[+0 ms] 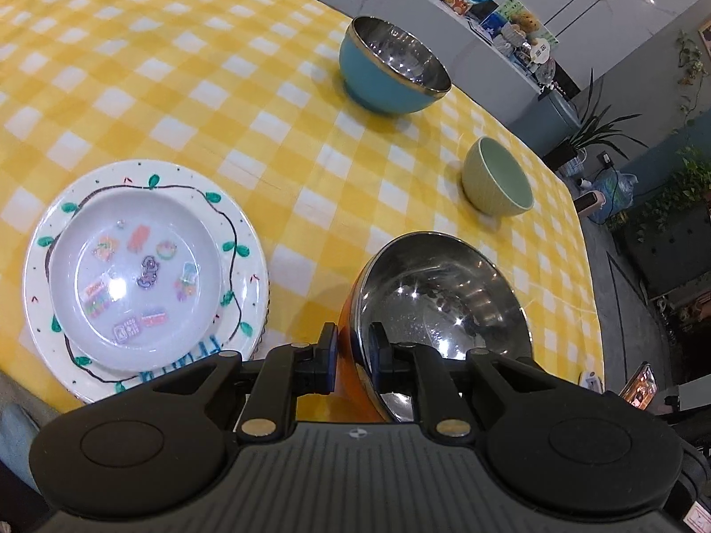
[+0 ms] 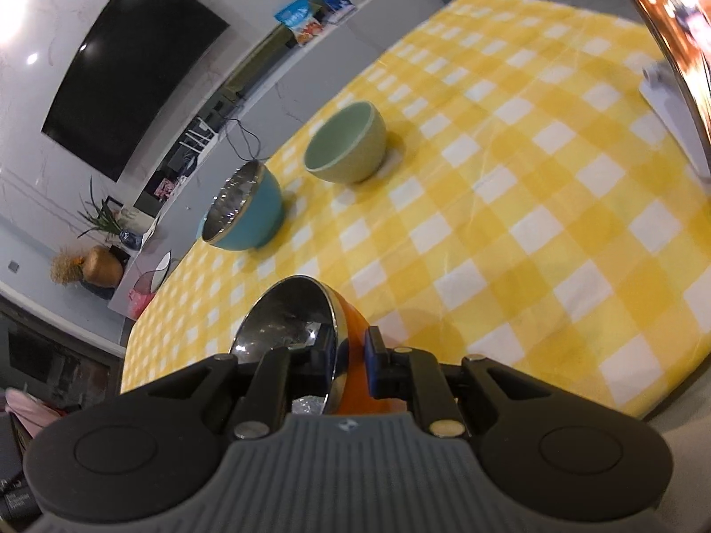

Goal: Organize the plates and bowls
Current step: 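Carry the orange bowl with the left gripper beside the plates, open, then move the left gripper to the blue steel bowl rim and close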

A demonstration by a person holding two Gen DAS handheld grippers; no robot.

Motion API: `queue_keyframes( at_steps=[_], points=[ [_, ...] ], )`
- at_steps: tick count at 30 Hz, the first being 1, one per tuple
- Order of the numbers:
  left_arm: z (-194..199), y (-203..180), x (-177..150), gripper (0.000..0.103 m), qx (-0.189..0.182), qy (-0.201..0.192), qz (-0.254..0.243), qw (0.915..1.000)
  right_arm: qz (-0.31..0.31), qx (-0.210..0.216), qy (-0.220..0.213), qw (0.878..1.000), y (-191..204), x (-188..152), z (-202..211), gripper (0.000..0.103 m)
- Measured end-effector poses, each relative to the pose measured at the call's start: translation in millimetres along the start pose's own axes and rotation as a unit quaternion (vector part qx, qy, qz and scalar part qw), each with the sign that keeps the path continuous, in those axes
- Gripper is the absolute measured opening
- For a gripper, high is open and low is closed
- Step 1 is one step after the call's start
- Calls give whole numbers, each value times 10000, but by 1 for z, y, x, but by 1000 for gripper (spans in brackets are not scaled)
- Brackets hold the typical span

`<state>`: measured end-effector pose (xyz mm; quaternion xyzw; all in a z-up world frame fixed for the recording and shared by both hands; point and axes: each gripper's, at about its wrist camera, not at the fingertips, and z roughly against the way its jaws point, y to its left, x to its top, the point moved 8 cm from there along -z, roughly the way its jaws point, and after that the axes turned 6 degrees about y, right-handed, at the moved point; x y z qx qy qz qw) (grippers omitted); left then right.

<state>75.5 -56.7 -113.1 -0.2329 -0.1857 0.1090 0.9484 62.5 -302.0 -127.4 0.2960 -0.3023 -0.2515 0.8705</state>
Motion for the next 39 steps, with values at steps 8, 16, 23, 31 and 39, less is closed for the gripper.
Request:
queue_keyframes(
  at_steps=[8,16,23,31,39],
  points=[
    [-1,0,-2,16,24,-34,-8,10000,67,-180,55,9998,-1,-1,-7,11],
    [-1,-1,-4,16,48,-9,-95,9999,167,-343,90,9992,-2,-2,-9,11],
    [0,-1,-2,29,88,-38,-168,9998,198,-447,117,9987,-3,-4,-11,15],
    [16,-8,6,54,317,-528,-575,9964,593,-329,-245,9974,10,-2,-2,32],
    [37,-23,33,54,422,-1023,-1185,9868,1253,-281,-698,9893,38,13,-1,34]
  ],
)
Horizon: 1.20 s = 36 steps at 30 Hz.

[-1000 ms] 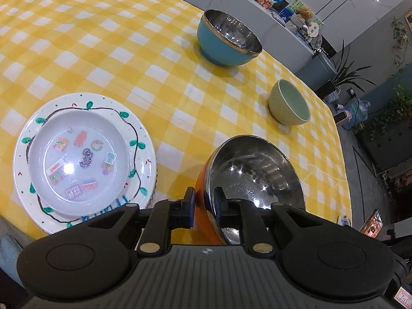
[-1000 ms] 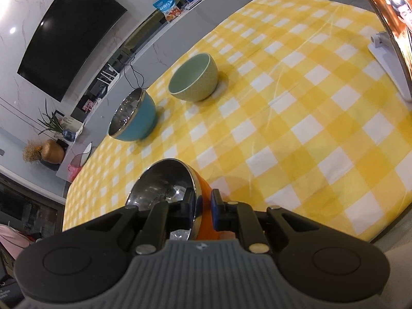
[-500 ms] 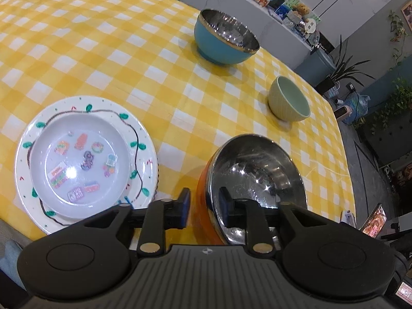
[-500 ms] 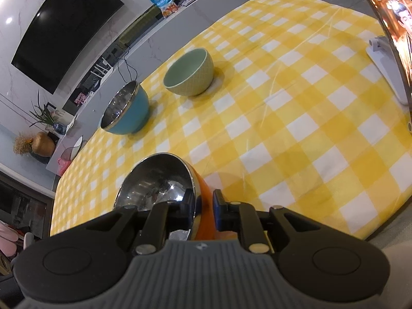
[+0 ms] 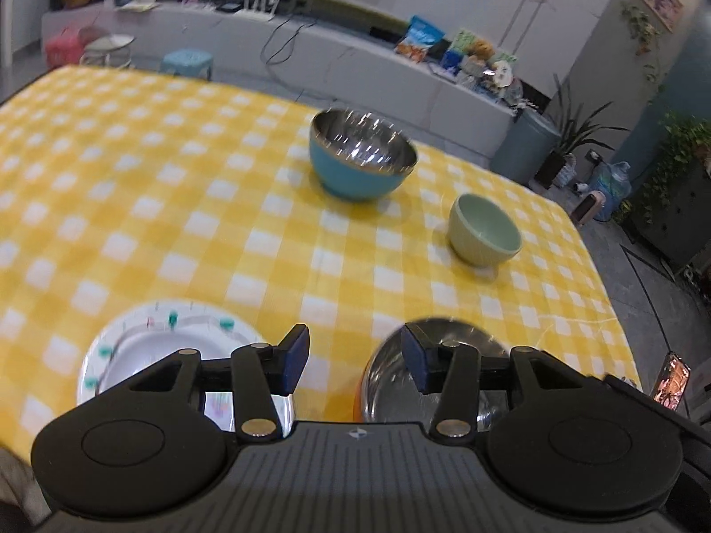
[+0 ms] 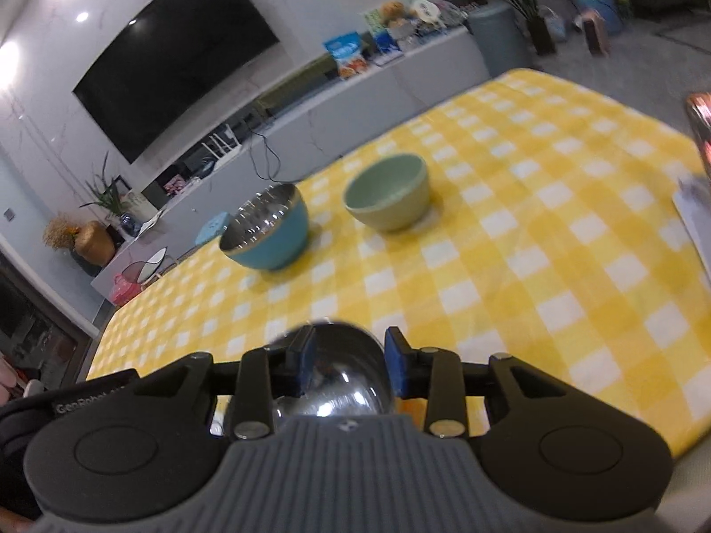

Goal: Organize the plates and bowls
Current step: 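Move the left gripper to the blue steel bowl rim and close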

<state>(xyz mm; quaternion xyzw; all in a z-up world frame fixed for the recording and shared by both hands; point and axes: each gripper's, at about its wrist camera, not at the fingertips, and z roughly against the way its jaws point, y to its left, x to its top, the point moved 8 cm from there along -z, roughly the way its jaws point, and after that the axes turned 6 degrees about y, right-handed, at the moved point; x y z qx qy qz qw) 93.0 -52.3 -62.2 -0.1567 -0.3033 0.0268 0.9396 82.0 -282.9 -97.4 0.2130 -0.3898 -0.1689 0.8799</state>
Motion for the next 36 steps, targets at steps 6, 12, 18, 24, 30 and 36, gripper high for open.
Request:
queue_keyframes(
  at_steps=[6,12,18,24,30,36],
  points=[
    [4,-3,33,54,-190,-215,-185,9994,154,86,-52,9998,16,25,-13,34],
    [-3,4,74,54,-205,-461,-160,9986,385,58,-56,9992,43,62,-42,34],
    [-31,25,107,54,-19,-475,-45,9989,424,-95,387,9983,56,88,-97,34],
    [-59,41,130,55,185,-581,26,9981,435,-61,525,9977,67,104,-138,34],
    [-90,48,148,55,369,-578,-86,9976,503,-24,606,9969,76,116,-174,38],
    [-116,49,160,55,400,-428,-196,9981,433,15,832,9956,67,112,-198,41]
  ],
)
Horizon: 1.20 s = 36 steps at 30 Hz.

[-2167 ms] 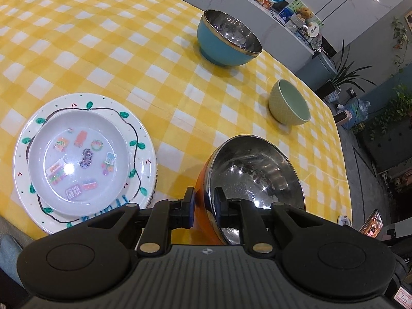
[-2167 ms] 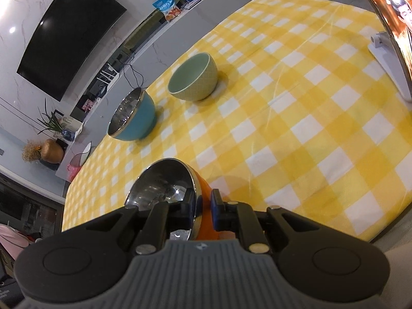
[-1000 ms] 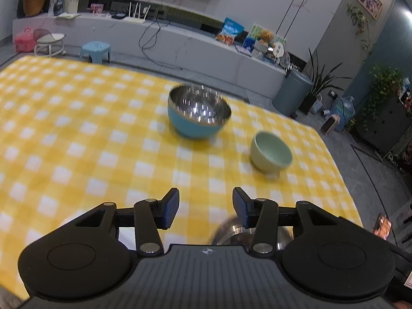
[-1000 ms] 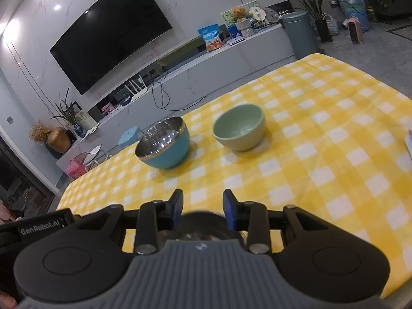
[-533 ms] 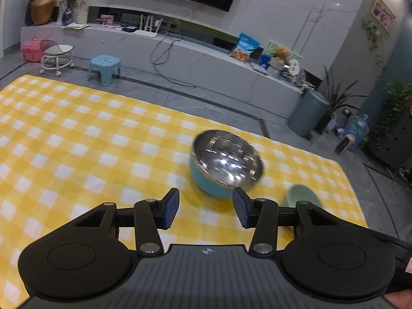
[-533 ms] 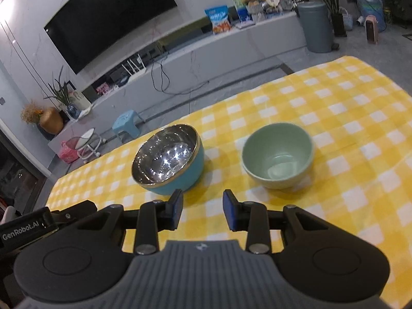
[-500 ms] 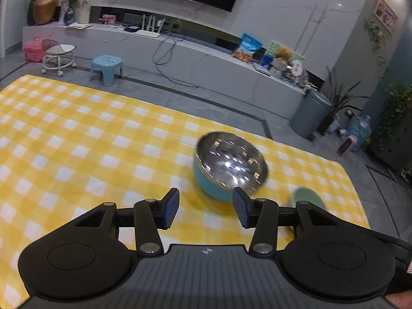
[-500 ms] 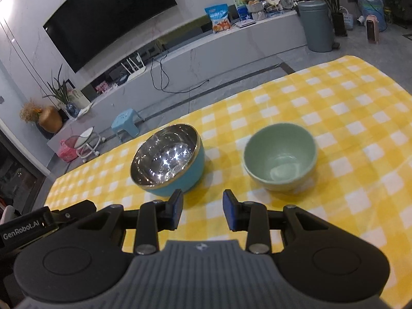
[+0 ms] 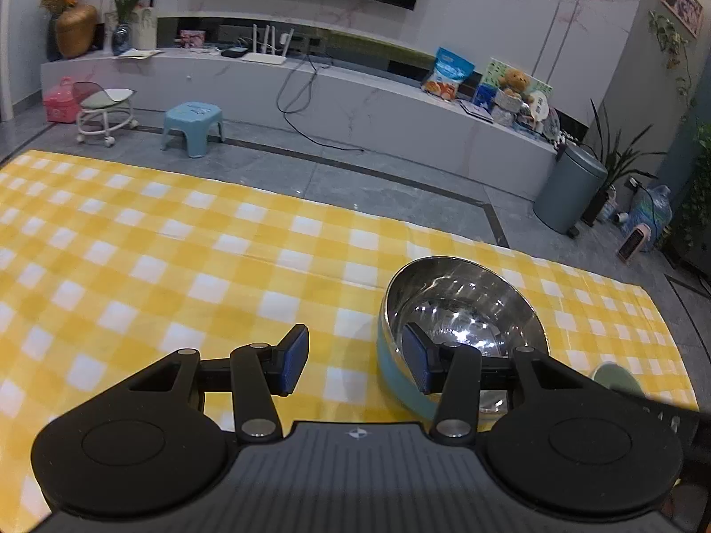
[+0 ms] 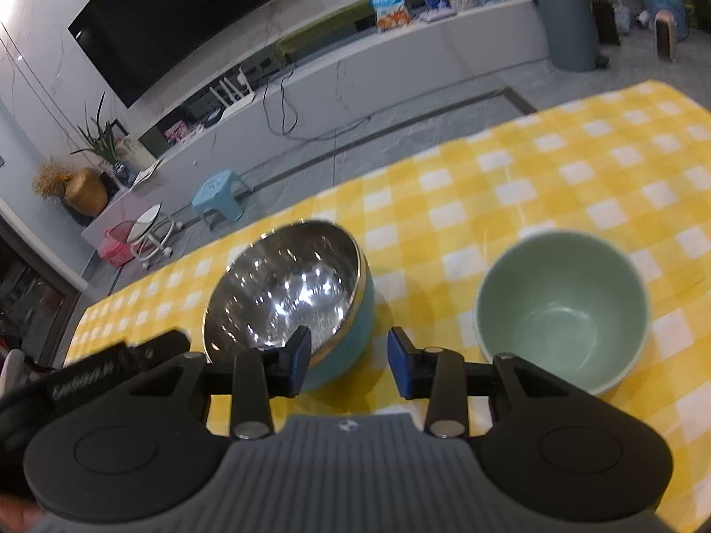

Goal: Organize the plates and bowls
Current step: 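Move the left gripper to the blue steel bowl rim and close, then carry the blue bowl with the left gripper into the orange bowl, open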

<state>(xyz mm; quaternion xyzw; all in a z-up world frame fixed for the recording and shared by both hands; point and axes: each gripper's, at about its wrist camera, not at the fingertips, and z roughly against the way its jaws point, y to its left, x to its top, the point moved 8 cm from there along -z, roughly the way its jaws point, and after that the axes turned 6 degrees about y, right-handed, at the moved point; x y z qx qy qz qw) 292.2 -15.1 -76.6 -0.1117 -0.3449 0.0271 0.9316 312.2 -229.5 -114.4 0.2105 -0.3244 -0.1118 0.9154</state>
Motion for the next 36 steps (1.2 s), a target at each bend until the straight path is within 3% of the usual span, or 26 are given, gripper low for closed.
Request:
queue_keyframes(
  at_steps=[2,6,10,20,27,36],
  points=[
    [-10,-3,1,55,-133,129,9,9998,-30,152,17,9999,-2,-1,-4,44],
    [-22,-7,-1,54,-25,254,-100,9996,-141,259,129,9995,-5,1,-9,44],
    [-26,-9,-1,44,-80,270,-87,9996,-172,282,201,9993,-8,1,-14,41],
    [-23,-24,1,13,-231,158,-276,9992,-247,417,156,9987,-10,0,-15,16],
    [-18,-28,-3,11,-101,306,-190,9993,-288,294,168,9990,-12,-1,-10,13],
    [23,-25,-11,11,-13,259,-20,9997,-214,405,90,9989,1,-3,27,11]
  ],
)
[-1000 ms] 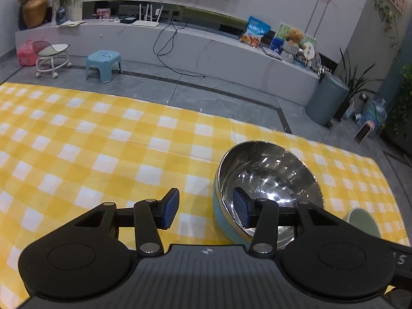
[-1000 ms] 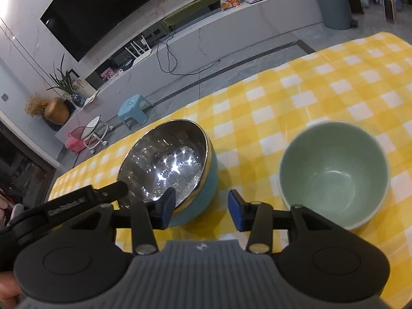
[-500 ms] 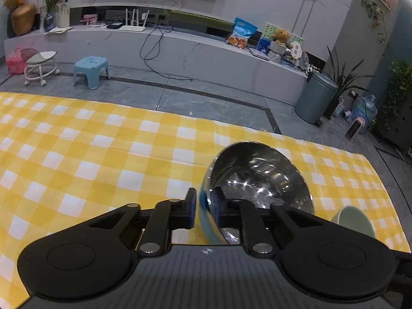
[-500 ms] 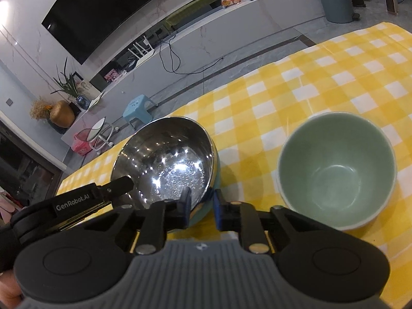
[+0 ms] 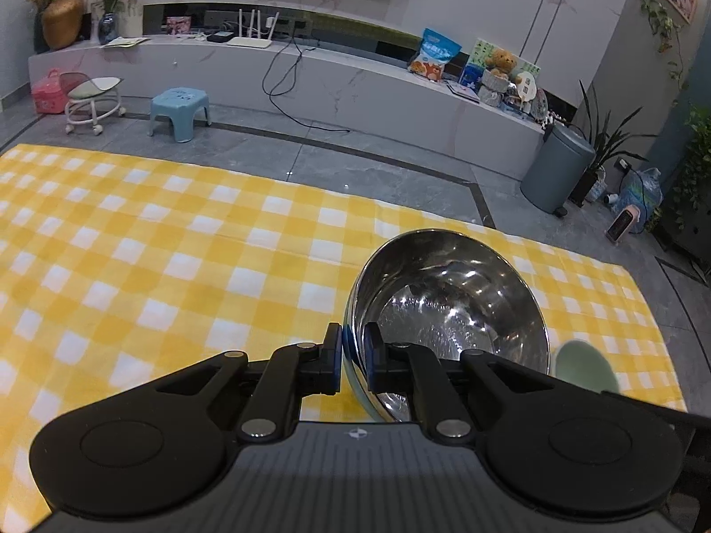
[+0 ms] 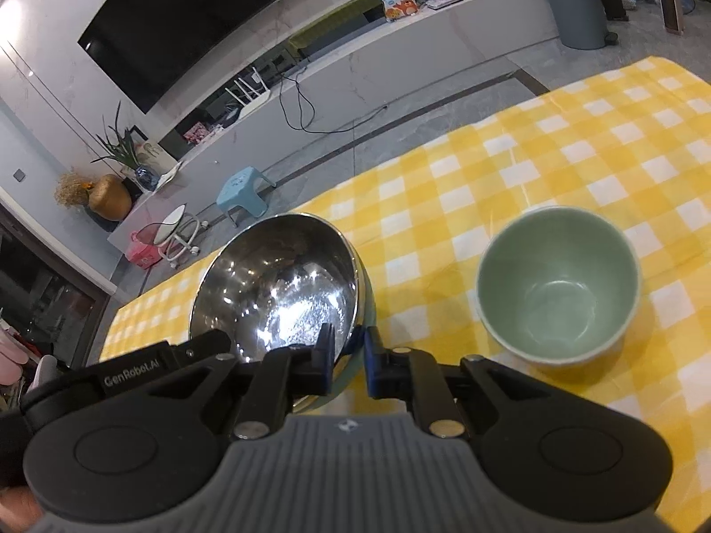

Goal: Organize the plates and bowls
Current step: 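Carry the blue bowl with the left gripper into the orange bowl, open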

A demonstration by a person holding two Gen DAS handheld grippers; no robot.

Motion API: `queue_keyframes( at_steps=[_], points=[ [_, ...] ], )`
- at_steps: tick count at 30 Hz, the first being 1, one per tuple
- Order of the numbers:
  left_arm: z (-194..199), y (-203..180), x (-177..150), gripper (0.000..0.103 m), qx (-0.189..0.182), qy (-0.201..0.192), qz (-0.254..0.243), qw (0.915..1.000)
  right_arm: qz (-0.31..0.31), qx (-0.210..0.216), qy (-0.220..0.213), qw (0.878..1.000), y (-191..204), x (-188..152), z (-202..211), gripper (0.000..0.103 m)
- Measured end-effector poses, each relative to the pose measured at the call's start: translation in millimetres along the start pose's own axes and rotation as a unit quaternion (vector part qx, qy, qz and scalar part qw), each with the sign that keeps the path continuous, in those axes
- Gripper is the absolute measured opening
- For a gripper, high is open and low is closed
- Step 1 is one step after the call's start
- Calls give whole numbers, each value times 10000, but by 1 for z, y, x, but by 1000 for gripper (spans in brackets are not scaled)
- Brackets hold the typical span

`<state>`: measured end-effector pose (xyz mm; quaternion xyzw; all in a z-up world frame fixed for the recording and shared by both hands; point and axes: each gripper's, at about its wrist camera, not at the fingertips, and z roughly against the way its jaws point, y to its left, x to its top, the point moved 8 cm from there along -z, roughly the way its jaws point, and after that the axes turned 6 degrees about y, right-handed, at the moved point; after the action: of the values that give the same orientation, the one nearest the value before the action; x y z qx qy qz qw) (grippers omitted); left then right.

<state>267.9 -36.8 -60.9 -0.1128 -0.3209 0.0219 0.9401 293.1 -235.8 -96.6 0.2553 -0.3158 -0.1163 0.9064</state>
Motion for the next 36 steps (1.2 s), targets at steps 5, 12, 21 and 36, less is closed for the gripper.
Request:
queue_keyframes(
  at_steps=[5,12,21,36],
  points=[
    [33,6,-7,11,-56,-106,286,9995,133,132,-144,9997,17,-5,29,10],
    [70,14,-20,11,-184,-169,634,9977,300,286,-355,9985,35,-24,71,10],
    [111,11,-54,11,-431,-178,649,9968,189,244,-416,9987,31,-71,120,10],
    [152,11,-119,12,-888,-33,663,9938,-556,243,-487,9970,7,-151,179,9]
  ],
)
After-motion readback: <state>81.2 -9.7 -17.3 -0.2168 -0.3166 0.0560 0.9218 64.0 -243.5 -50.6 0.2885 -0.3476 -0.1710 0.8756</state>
